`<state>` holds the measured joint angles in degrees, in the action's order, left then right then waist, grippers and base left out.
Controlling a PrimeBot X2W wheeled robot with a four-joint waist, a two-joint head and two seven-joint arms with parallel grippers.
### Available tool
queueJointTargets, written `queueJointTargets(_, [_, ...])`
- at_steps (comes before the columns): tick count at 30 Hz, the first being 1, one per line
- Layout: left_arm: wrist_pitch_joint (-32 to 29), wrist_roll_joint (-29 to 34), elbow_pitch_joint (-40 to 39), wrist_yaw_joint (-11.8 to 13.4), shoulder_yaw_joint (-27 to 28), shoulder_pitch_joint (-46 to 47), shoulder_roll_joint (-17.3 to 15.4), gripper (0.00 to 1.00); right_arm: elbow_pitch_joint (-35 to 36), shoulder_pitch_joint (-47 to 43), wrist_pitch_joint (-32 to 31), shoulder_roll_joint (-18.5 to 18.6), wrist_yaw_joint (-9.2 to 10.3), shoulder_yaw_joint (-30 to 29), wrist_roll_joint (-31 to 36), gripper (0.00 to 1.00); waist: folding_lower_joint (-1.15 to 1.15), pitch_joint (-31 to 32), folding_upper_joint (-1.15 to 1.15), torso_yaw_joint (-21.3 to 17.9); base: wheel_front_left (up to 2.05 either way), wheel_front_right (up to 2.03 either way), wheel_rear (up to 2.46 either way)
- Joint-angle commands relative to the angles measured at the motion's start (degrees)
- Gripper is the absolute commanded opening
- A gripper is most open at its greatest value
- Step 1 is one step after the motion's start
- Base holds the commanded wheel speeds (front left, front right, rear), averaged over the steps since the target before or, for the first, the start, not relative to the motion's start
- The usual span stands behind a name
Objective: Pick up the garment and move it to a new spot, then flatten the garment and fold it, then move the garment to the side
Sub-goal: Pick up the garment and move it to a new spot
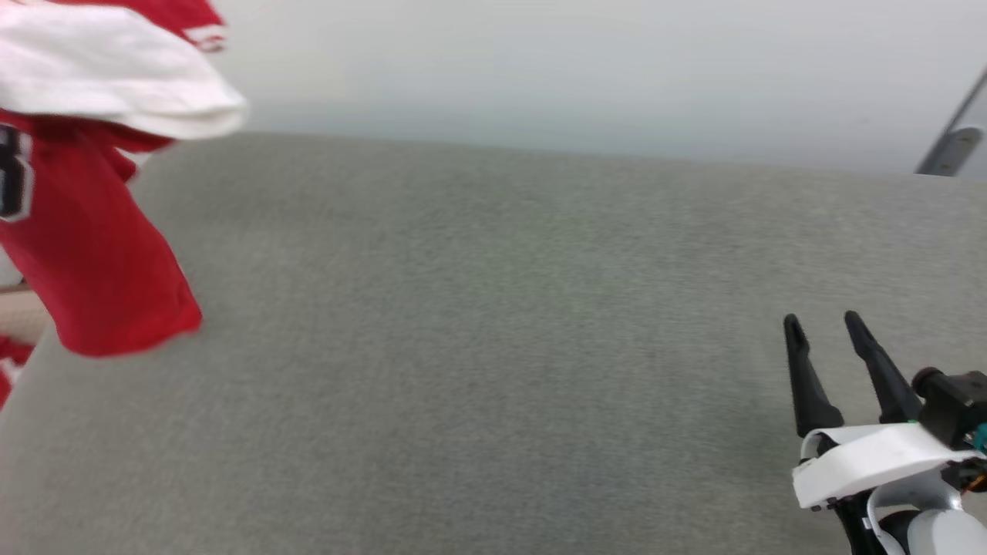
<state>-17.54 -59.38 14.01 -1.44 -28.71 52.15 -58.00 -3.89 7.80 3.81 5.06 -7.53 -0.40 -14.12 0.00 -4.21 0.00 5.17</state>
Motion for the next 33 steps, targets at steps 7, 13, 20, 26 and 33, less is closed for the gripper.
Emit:
queueJointTargets(7, [-3.12,-3.96,-16.98,7.11,0.25,-8.55,-2.57,0.00,0.49,-1.72,1.00,-0.49,0.07,-3.66,0.30,1.00,0.00,1.57,0.00,-8.57,0.00,0.00,0.00])
queueJointTargets(13, [-4.31,-3.74,-23.99,9.92,-1.52,-11.29,-1.54,0.00,0.15,-1.99,1.44,-0.79,0.08,-5.56,0.54,1.00,0.00,0.89,0.00,-12.88,0.00,0.00,0.00])
queueJointTargets(20, [-5.69,-0.97,-26.73,12.27,-7.26,-12.92,4.00,0.00,-0.80,-1.89,2.36,-1.51,0.07,-6.67,0.16,1.00,0.00,-0.62,0.00,-17.27,0.00,0.00,0.00])
queueJointTargets(26, [-6.80,1.75,-20.91,11.05,-13.87,-13.92,9.95,0.00,-2.82,-0.27,3.85,-1.95,0.07,-5.35,-0.61,1.00,0.00,-2.76,0.00,-19.68,0.00,0.00,0.00])
queueJointTargets(33, [-7.05,1.89,-8.17,7.08,-18.56,-14.85,15.39,0.00,-5.64,1.79,5.55,-2.17,0.07,-2.76,-1.61,1.00,0.00,-5.72,0.00,-21.57,0.00,0.00,0.00])
